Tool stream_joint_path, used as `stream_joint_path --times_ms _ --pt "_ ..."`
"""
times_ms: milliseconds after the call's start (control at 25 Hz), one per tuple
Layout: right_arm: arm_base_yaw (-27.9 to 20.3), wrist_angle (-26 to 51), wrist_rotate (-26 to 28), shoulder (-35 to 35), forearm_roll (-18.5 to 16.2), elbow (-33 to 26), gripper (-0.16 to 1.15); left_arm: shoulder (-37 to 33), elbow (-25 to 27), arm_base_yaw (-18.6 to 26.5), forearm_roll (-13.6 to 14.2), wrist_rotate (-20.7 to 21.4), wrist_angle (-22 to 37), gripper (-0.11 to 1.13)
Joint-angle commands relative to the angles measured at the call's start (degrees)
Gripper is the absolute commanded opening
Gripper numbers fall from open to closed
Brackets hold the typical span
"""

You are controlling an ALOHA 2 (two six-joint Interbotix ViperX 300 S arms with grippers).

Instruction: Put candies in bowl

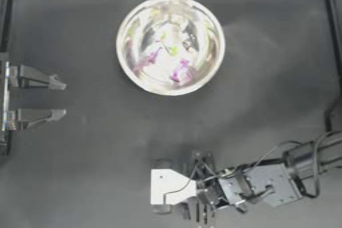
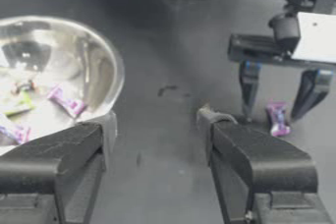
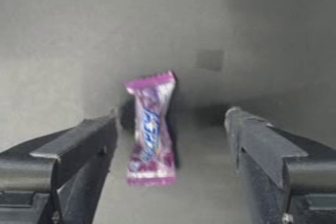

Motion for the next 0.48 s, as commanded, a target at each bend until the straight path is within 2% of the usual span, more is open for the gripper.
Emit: stream_joint_path --times_ms 40,200,400,480 --pt "0.6 0.1 -0.1 -0.3 0.2 -2.1 0.95 0.0 -1.1 0.0 -0.2 -0.1 -0.5 0.88" --pt "1.0 0.7 -0.1 0.4 0.3 -2.2 0.85 0.0 -1.1 0.0 -0.4 -0.1 -0.5 0.88" --pt "1.2 1.9 -0.1 0.4 0.4 -1.9 0.54 0.0 -1.1 0.0 -0.5 -0.1 -0.4 0.88" --pt "1.3 2.2 0.0 0.4 0.4 -1.8 0.45 0.0 -1.1 0.0 -0.6 -0.1 -0.4 0.88"
